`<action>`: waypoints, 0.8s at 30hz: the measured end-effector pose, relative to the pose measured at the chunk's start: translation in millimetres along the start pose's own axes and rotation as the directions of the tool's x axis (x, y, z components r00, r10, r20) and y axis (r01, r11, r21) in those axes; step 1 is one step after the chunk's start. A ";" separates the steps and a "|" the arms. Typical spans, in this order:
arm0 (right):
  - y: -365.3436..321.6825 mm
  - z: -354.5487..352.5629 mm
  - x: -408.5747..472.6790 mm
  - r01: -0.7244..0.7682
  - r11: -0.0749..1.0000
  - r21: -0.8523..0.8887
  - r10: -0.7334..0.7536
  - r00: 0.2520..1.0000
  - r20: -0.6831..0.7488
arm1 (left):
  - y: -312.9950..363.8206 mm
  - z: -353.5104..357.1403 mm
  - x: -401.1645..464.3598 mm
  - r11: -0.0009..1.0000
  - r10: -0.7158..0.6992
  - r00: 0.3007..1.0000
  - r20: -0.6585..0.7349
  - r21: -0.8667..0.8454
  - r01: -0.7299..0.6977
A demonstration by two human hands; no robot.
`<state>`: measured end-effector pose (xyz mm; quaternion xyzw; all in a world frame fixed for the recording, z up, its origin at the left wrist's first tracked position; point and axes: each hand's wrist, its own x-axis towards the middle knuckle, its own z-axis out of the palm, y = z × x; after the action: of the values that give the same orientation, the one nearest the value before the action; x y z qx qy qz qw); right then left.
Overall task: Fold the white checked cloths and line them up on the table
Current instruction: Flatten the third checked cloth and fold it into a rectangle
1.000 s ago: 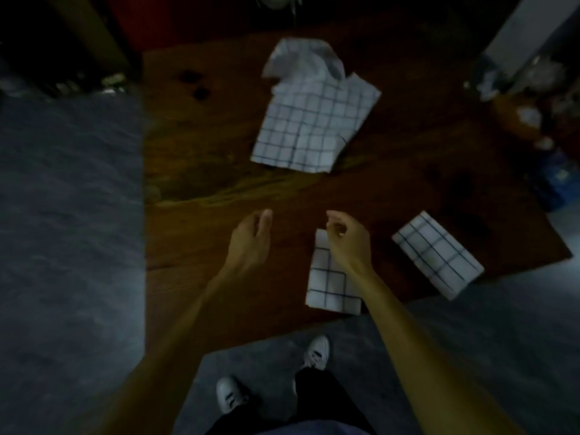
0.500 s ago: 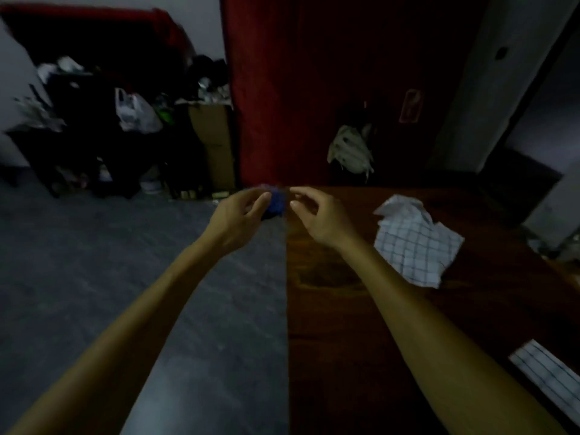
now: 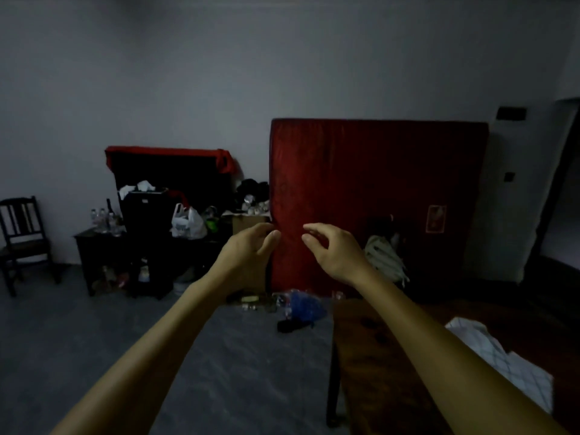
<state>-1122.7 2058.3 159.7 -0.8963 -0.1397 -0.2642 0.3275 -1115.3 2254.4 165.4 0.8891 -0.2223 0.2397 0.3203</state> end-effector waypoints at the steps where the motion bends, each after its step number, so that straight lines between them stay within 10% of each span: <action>1: 0.2 3.8 7.3 0.002 1.000 0.000 -0.002 1.000 -0.001 | -5.4 -1.3 7.1 1.000 0.002 1.000 -0.008 0.007 -0.002; 24: 146.5 103.1 259.5 -0.091 0.995 0.033 0.093 0.994 -0.062 | -178.2 95.5 265.2 0.990 0.134 0.989 0.067 -0.054 -0.130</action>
<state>-808.0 2037.2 164.5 -0.8878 -0.0915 -0.2751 0.3573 -781.9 2249.7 168.8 0.8722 -0.2976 0.2235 0.3175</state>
